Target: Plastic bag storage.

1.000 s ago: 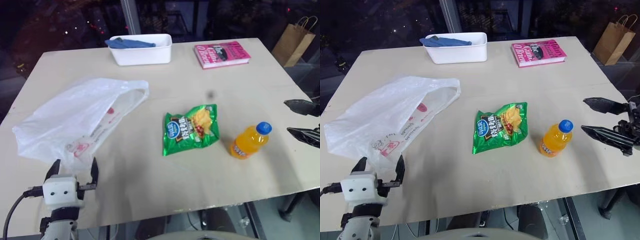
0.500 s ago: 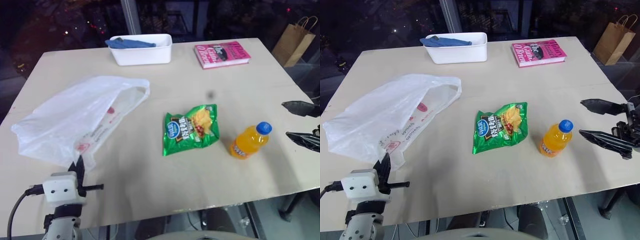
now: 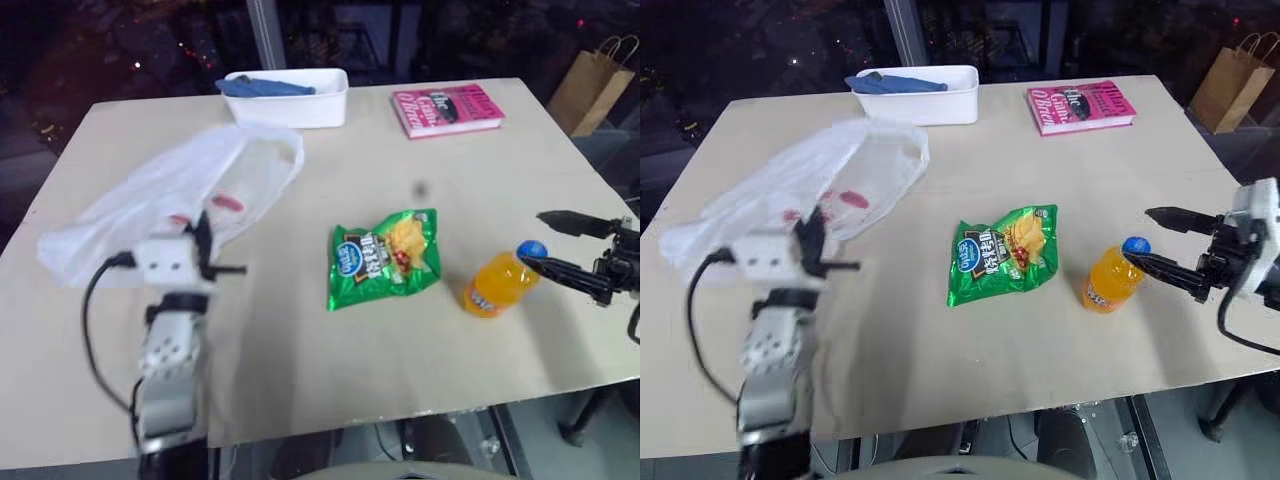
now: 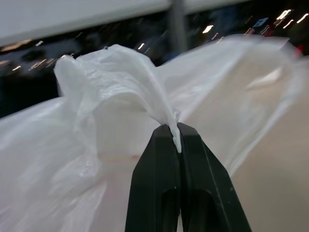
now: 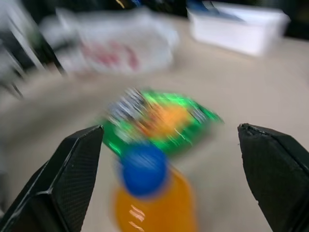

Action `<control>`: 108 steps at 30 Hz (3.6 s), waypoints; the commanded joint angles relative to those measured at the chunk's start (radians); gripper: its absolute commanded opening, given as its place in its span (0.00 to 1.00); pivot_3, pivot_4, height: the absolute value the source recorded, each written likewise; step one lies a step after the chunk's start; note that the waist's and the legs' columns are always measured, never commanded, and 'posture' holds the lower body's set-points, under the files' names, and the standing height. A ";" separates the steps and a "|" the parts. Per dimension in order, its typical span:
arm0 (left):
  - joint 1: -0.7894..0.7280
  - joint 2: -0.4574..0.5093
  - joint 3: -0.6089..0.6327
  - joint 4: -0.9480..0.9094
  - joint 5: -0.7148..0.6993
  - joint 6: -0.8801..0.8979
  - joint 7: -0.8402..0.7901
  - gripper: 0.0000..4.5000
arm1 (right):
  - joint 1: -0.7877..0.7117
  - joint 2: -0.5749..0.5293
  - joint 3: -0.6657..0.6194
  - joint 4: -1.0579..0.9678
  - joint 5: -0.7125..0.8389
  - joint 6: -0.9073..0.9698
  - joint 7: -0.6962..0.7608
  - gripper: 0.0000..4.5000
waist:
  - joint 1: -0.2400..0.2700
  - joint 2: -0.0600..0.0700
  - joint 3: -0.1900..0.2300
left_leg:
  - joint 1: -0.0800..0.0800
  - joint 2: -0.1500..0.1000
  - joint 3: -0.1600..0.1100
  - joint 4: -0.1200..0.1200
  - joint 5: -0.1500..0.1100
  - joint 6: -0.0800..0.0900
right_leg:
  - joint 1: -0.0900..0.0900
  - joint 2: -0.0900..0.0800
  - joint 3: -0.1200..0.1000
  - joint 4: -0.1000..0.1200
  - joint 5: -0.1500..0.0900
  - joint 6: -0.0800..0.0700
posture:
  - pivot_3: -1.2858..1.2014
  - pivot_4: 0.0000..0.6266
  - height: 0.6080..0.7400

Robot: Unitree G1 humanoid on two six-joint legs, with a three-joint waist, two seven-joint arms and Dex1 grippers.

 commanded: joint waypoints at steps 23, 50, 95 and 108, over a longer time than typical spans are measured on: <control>0.032 0.335 -0.043 -0.168 -0.672 0.351 -0.642 0.00 | -0.037 0.040 0.115 -0.082 0.005 0.162 -0.162 0.88 | -0.003 0.001 0.000 | -0.001 0.002 0.000 -0.002 -0.002 0.004 | -0.003 0.001 0.001 0.000 0.000 0.000 | 0.52 0.24 1.00; 0.545 0.132 0.241 -0.468 -1.125 0.317 -0.387 0.00 | -0.640 0.364 0.249 0.136 0.061 0.434 -0.537 0.62 | -0.036 0.004 0.002 | 0.001 0.004 0.002 -0.002 -0.002 0.003 | -0.002 0.003 0.004 0.000 -0.002 -0.005 | 0.52 0.24 1.00; 0.465 -0.012 -0.001 -0.448 -1.072 0.200 -0.341 0.00 | -1.110 1.208 0.056 0.695 0.169 0.606 -1.226 0.62 | -0.063 0.005 0.001 | -0.026 0.001 0.004 0.000 0.005 -0.007 | -0.038 0.003 0.007 0.016 0.002 -0.004 | 0.52 0.24 1.00; 0.479 -0.032 -0.053 -0.416 -1.056 0.196 -0.379 0.00 | -1.258 1.412 0.082 1.011 0.270 0.480 -1.266 0.62 | -0.087 0.005 0.001 | -0.026 0.002 0.005 0.000 0.005 -0.008 | -0.038 0.006 0.009 0.016 0.002 -0.004 | 0.52 0.24 1.00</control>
